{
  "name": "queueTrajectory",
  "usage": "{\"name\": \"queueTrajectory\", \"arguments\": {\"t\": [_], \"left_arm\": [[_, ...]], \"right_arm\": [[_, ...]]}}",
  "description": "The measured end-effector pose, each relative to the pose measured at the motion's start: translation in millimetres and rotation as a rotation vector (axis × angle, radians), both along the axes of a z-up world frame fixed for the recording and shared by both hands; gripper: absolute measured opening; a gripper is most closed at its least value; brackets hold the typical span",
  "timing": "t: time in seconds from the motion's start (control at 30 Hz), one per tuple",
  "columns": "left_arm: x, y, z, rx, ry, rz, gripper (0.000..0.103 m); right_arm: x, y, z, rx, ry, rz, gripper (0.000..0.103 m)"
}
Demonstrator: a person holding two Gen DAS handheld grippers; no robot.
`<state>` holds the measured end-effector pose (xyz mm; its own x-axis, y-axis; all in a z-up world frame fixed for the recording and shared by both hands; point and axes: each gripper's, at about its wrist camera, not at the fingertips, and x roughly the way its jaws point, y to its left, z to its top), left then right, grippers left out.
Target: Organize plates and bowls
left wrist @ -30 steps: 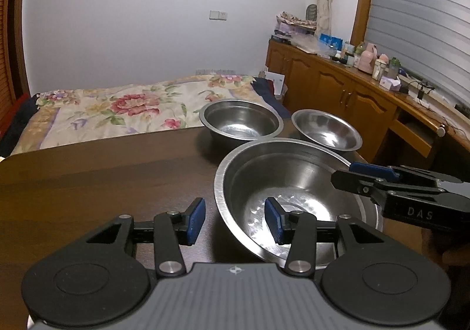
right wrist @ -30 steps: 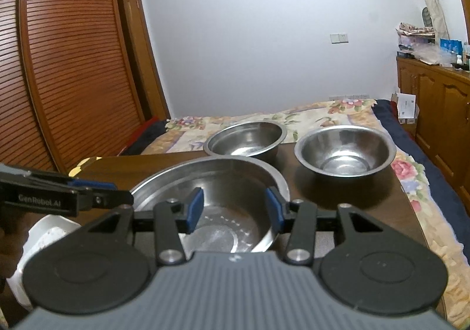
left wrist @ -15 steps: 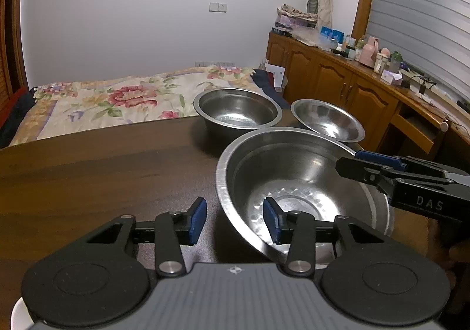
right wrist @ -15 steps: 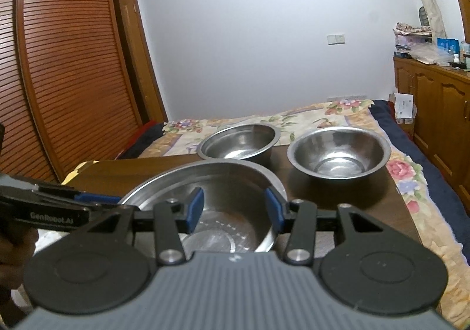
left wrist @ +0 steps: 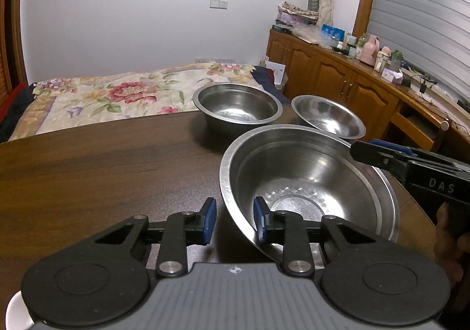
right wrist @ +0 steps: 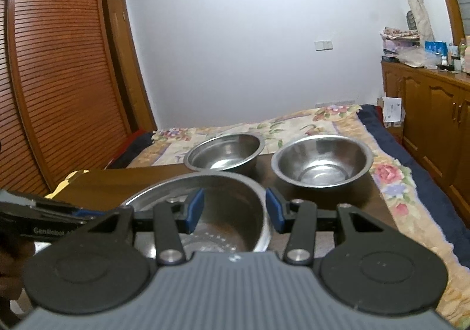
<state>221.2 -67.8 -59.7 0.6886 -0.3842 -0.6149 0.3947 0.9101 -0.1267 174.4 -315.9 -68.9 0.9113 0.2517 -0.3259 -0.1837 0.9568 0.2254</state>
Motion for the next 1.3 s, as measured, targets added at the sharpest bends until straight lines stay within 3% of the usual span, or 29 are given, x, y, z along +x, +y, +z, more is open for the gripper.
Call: {"name": "queueTrajectory", "arguments": {"t": [0.33,0.4,0.53,0.93,1.3], "left_arm": [[-1.6,-2.4,-1.0,-0.008,0.003,-0.003,0.023],[-1.8,-1.5,-1.2,-0.014,0.007,-0.007,0.022],[-6.1,0.6,1.6,-0.01,0.008,-0.003,0.019],[-47.5,11.3,19.7,-0.053,-0.048,-0.03,0.018],[-87.9,18.4,13.1,-0.074,-0.031,-0.021,0.018]], "right_arm": [[14.1,-10.2,-14.6,0.044,0.115,0.01,0.046],[15.4,-12.7,-17.7,0.076,0.139,0.034,0.03],[10.9,-12.0,-17.1,0.075,0.146,0.033,0.022],[-26.1,-9.4,0.7,0.073,0.105,0.016,0.022],[-49.9,-8.9,-4.6,0.051,0.147,0.025,0.022]]}}
